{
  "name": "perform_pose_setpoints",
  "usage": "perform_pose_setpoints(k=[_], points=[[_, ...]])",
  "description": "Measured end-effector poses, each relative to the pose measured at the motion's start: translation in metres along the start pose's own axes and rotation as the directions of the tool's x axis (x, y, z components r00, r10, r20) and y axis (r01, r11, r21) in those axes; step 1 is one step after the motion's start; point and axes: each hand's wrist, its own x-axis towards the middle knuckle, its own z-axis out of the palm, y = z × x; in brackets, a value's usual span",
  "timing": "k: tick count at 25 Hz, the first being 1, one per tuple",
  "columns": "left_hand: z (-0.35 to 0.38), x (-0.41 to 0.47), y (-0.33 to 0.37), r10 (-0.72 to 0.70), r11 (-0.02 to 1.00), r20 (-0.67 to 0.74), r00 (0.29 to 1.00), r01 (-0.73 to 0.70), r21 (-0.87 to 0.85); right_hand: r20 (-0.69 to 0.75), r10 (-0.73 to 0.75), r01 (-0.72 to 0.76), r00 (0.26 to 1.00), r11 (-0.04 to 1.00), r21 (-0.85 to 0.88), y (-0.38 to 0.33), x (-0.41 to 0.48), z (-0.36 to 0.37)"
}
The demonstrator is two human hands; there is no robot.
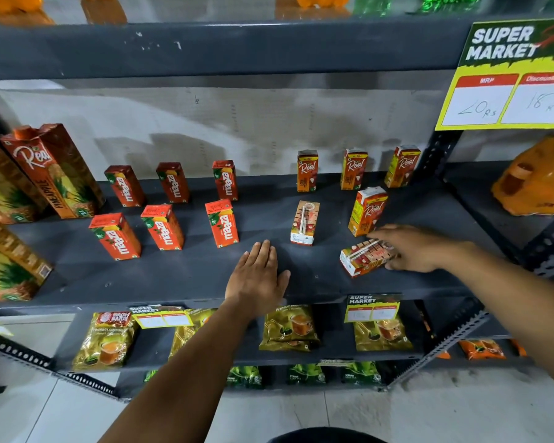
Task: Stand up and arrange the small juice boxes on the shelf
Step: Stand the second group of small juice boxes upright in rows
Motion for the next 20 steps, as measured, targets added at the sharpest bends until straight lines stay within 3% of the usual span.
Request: perform_pose_setpoints(k=[4, 5, 6, 7, 8, 9, 10, 11, 12, 13, 16, 20], points=[[-0.003, -0.001, 0.000, -0.005, 1.000, 0.006, 1.000, 0.005, -0.001, -0.112, 0.016, -0.021, 0.994, 0.999, -0.039, 0.020, -0.006, 0.006], [-0.002, -0.001, 0.001, -0.008, 1.000, 0.009, 1.000, 0.008, 0.001, -0.159, 0.039, -0.030, 0.986, 0.998, 0.062, 0.025, -0.010, 0.013], [-0.002, -0.002, 0.001, -0.011, 1.000, 0.010, 1.000, 0.011, 0.003, -0.227, 0.083, -0.014, 0.970, 0.957, 0.291, 0.027, -0.016, 0.020], [-0.003, -0.001, 0.001, -0.012, 1.000, 0.008, 1.000, 0.012, 0.005, -0.292, 0.154, 0.048, 0.944, 0.812, 0.582, 0.027, -0.022, 0.028], [-0.003, 0.000, 0.001, -0.011, 1.000, 0.002, 1.000, 0.011, 0.008, -0.353, 0.237, 0.163, 0.905, 0.573, 0.803, 0.026, -0.027, 0.034], [-0.003, 0.000, 0.002, -0.010, 1.000, -0.007, 1.000, 0.010, 0.010, -0.391, 0.324, 0.278, 0.861, 0.344, 0.897, 0.026, -0.026, 0.039], [-0.003, 0.001, 0.002, -0.009, 1.000, -0.010, 1.000, 0.009, 0.012, -0.393, 0.389, 0.351, 0.833, 0.179, 0.919, 0.027, -0.019, 0.044], [-0.004, 0.001, 0.002, -0.009, 1.000, -0.006, 1.000, 0.009, 0.011, -0.385, 0.430, 0.391, 0.817, 0.078, 0.917, 0.027, -0.012, 0.046], [-0.003, 0.000, 0.002, -0.011, 1.000, 0.002, 1.000, 0.011, 0.010, -0.362, 0.468, 0.390, 0.806, 0.040, 0.920, 0.026, -0.005, 0.046], [-0.003, -0.001, 0.002, -0.014, 1.000, 0.008, 1.000, 0.014, 0.011, -0.335, 0.500, 0.362, 0.799, 0.044, 0.931, 0.023, -0.002, 0.044], [-0.003, 0.000, 0.003, -0.013, 1.000, 0.016, 1.000, 0.013, 0.020, -0.292, 0.531, 0.224, 0.796, 0.190, 0.956, 0.033, 0.012, 0.044], [0.000, 0.001, 0.002, -0.007, 1.000, 0.003, 1.000, 0.007, 0.007, -0.296, 0.470, 0.158, 0.832, 0.310, 0.938, 0.055, 0.018, 0.042]])
